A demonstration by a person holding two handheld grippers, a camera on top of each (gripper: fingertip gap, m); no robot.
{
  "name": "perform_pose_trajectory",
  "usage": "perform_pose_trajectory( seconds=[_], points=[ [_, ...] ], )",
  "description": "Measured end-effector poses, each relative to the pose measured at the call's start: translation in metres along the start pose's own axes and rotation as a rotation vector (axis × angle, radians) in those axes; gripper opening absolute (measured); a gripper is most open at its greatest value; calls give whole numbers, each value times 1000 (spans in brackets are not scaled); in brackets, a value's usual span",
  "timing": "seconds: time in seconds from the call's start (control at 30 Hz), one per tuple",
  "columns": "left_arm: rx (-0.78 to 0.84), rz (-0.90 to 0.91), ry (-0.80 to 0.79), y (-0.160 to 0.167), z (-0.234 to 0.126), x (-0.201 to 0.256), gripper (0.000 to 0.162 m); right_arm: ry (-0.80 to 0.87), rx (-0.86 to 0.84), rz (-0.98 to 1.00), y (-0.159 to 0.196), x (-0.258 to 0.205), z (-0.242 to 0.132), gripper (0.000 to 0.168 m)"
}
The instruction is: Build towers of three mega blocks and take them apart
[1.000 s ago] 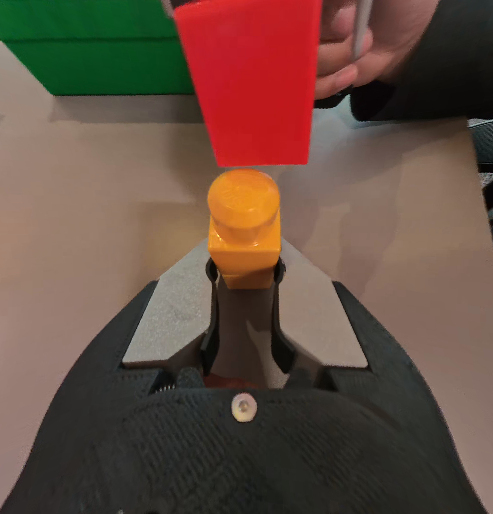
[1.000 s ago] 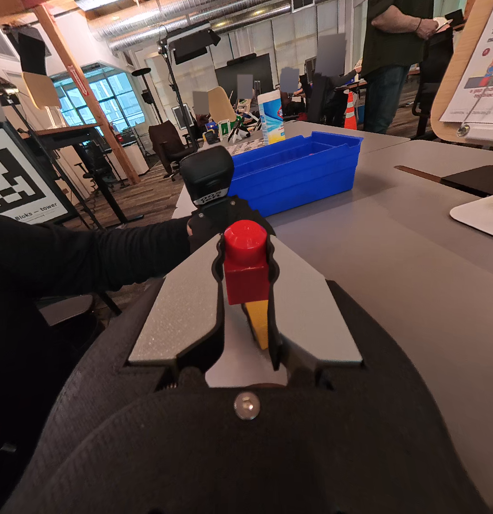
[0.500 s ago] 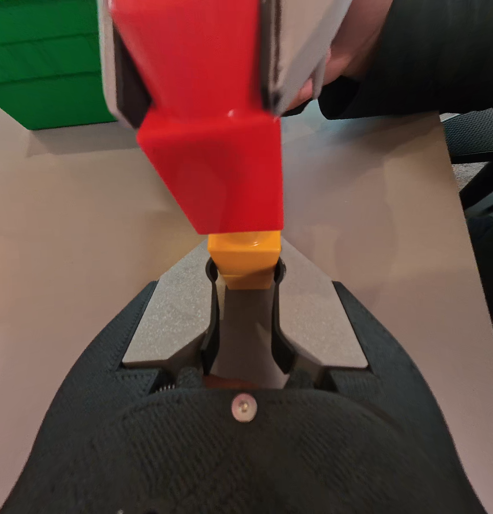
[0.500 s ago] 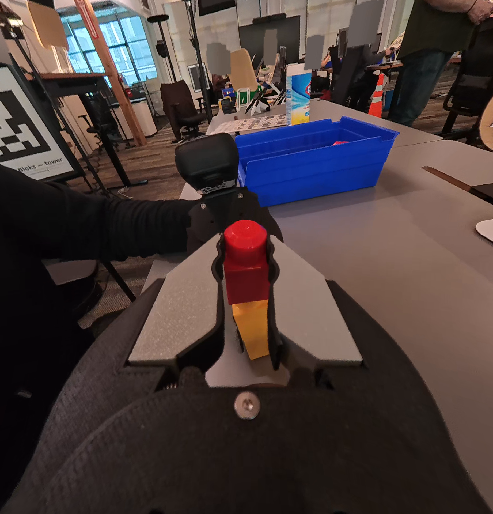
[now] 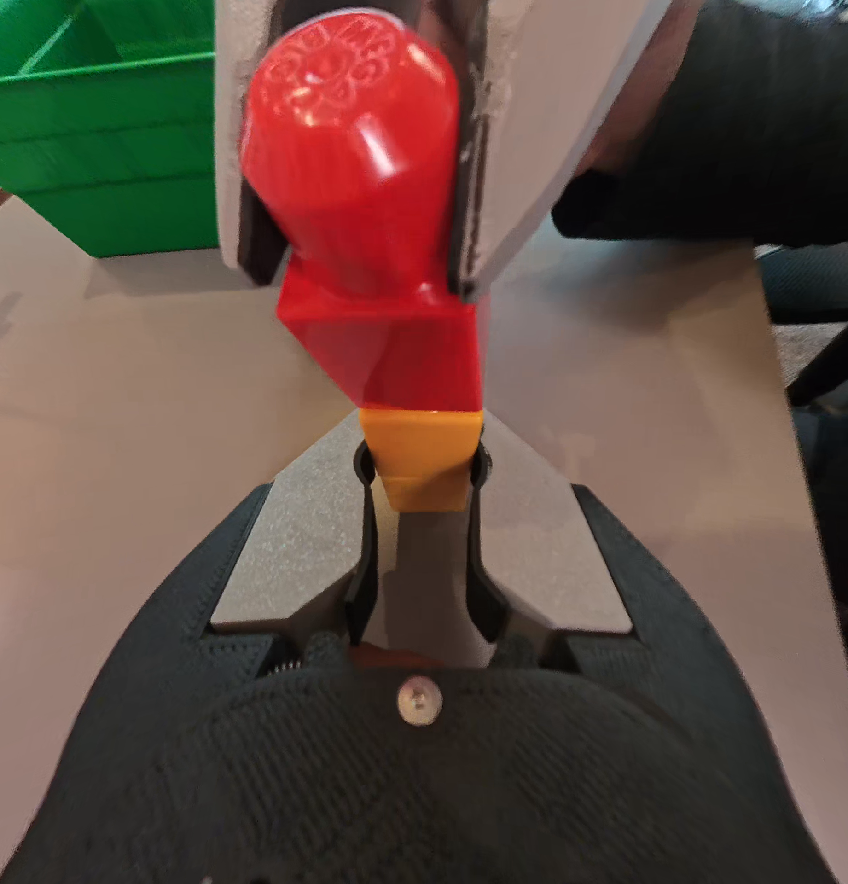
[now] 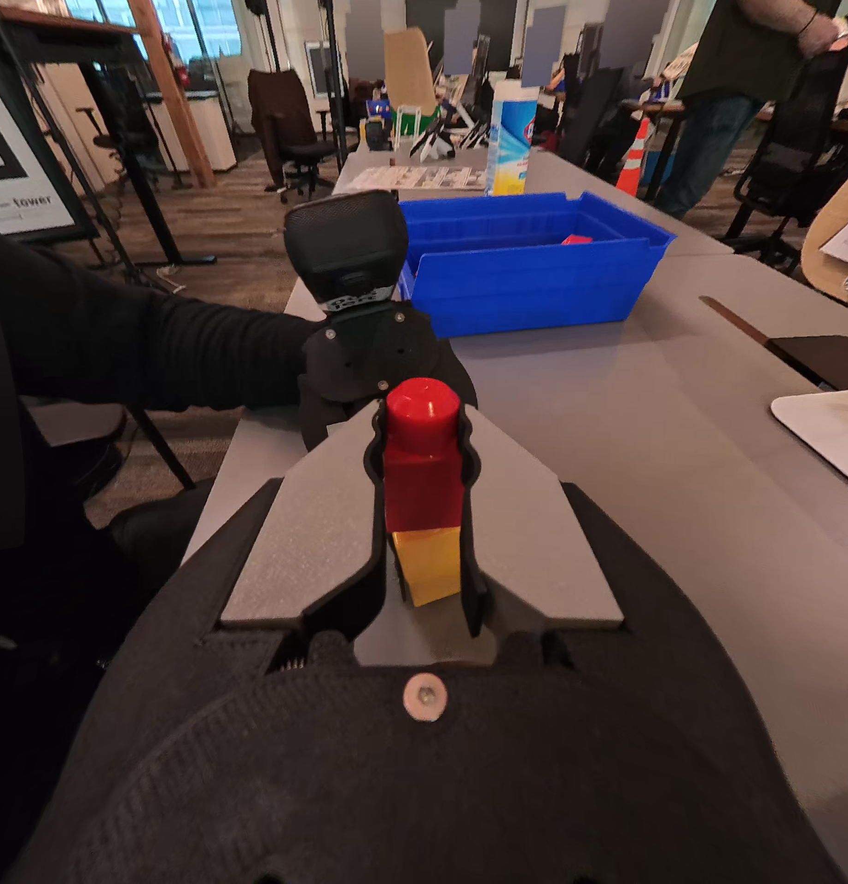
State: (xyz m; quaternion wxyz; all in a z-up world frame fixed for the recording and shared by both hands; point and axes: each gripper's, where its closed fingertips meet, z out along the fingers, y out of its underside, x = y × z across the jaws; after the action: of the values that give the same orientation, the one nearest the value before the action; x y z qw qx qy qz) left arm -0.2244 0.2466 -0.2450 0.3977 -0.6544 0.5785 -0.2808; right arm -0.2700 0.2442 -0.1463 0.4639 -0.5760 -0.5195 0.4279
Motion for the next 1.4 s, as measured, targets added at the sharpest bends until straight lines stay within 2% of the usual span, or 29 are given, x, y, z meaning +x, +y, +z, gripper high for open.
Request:
perform_pose_trajectory(
  seconds=[0.1,0.23,0.37,0.47,0.63,0.7,0.83,0.93,1.23,1.4],
  points=[
    [39,-53,64,-5,-4,6,36,-23,30,36,-4,0,-3,26],
    [113,-113,190,-18,-11,23,36,-150,98,126,-12,-8,-14,26],
    [161,-144,238,-27,-16,28,36,-209,160,162,-18,-11,-17,26],
    [169,-154,202,-27,-17,21,36,-171,179,145,-19,-6,-16,26],
    [177,-171,73,-26,-16,-1,37,22,189,81,-22,11,-11,26],
    [188,-185,93,-27,-17,0,36,29,206,94,-23,12,-10,26],
    [235,-230,242,-36,-23,19,36,-112,237,165,-25,1,-15,26],
    [266,-228,298,-44,-27,29,36,-227,275,234,-30,-8,-20,26],
    [207,-173,95,-33,-22,2,36,-13,204,142,-25,8,-11,26],
    [215,-177,138,-34,-22,8,36,-58,202,169,-23,5,-13,26]
  ],
)
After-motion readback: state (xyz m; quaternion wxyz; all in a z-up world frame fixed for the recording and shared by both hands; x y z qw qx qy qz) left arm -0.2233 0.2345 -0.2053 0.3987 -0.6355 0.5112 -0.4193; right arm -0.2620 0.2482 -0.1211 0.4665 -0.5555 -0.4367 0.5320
